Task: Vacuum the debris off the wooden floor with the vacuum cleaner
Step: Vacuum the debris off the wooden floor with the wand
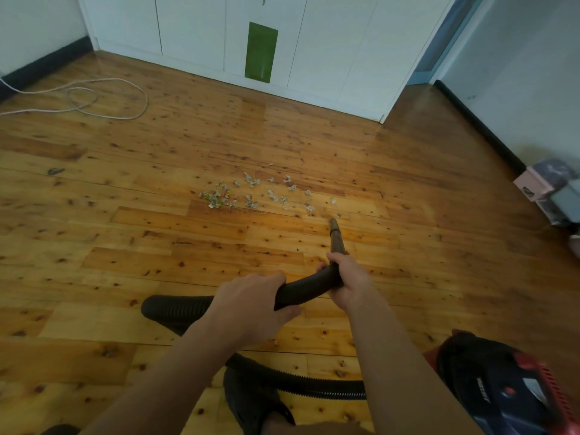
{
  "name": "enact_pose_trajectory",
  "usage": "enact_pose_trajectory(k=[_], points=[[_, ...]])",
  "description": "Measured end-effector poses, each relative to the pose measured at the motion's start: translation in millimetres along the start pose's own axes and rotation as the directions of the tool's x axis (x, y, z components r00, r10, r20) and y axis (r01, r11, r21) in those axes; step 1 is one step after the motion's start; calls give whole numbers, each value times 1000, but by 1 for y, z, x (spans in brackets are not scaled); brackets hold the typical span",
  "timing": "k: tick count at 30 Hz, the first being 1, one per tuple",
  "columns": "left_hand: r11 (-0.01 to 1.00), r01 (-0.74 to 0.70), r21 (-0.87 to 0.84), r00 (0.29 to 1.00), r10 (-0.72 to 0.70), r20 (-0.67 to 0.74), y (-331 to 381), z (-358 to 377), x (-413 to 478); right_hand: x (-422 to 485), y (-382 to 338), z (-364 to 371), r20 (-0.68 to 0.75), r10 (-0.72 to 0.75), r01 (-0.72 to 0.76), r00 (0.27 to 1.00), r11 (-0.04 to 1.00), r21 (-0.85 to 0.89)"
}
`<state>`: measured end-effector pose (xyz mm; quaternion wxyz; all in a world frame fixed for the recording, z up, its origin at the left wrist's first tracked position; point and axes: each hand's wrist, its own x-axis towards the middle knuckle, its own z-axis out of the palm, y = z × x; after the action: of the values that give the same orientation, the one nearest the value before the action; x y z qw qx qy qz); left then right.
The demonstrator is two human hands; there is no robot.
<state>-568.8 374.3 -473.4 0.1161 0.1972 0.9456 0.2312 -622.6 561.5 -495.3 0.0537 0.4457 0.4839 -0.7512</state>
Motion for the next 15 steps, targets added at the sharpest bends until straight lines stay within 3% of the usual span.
enact_pose_trajectory(k=[15], points=[[999, -1, -33, 995, -2, -96, -9, 29, 27, 9, 6, 10, -91, -59, 51, 994, 994, -92]])
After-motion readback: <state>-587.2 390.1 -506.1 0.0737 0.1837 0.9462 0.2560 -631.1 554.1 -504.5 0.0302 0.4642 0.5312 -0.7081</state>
